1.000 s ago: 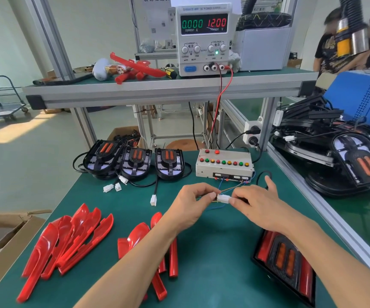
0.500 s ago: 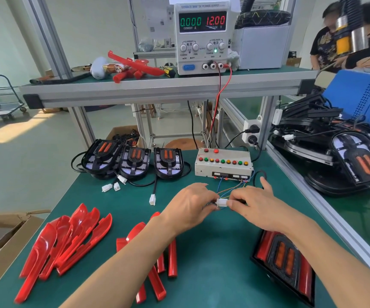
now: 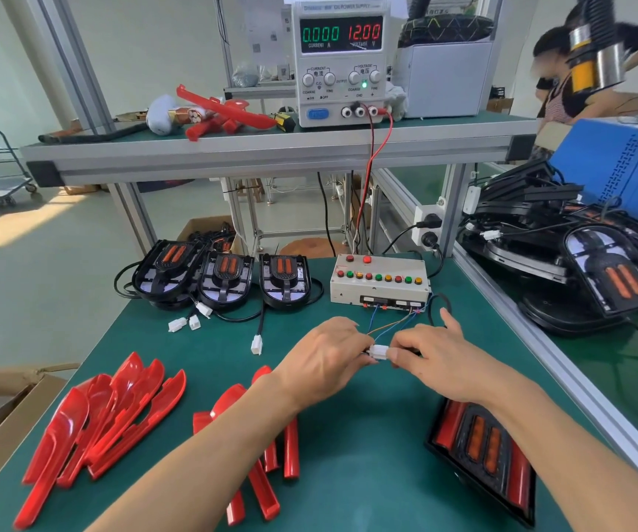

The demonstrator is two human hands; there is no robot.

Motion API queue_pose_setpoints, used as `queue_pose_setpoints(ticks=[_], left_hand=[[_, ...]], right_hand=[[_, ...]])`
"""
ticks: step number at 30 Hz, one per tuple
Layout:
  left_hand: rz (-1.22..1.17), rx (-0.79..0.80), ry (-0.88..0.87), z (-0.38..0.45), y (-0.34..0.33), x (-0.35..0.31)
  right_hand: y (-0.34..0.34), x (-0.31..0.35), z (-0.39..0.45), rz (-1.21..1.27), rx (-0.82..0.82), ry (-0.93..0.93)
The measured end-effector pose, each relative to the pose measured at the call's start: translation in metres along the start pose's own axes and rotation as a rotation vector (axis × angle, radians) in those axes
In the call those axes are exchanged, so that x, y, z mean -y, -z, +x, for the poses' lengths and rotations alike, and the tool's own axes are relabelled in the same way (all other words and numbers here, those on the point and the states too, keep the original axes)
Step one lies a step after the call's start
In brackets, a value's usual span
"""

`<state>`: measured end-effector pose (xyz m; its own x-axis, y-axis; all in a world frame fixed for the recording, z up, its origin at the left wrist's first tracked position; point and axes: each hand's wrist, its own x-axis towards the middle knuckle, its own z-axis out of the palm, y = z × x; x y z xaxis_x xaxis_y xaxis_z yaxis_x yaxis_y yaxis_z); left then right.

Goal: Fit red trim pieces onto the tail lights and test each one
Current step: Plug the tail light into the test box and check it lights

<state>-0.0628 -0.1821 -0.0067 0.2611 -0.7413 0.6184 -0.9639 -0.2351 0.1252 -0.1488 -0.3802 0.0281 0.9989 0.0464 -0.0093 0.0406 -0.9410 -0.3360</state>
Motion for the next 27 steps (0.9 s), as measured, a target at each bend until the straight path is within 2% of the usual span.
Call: queue_pose_setpoints(ticks=[18, 21, 24, 26, 27], left_hand=[[0.040, -0.019, -0.098, -0.001, -0.007, -0.004], [0.031, -0.080, -0.034, -0.006, -0.010, -0.011], [0.086, -0.043, 0.007, -0.006, -0.010, -0.009], [0.133, 0.005, 0.053, -0.006, -0.008, -0.005], [0.154, 0.024, 0.077, -0.005, -0.007, -0.002]], right_hand=[[0.007, -0.002, -0.003, 0.058, 0.023, 0.009], [0.012, -0.001, 0.002, 0.055, 0.025, -0.007], [0.012, 0.004, 0.001, -0.049, 0.051, -0.019], [0.015, 0.005, -0.005, -0.120, -0.019, -0.016], [0.019, 0.002, -0.011, -0.100, -0.127, -0.004]])
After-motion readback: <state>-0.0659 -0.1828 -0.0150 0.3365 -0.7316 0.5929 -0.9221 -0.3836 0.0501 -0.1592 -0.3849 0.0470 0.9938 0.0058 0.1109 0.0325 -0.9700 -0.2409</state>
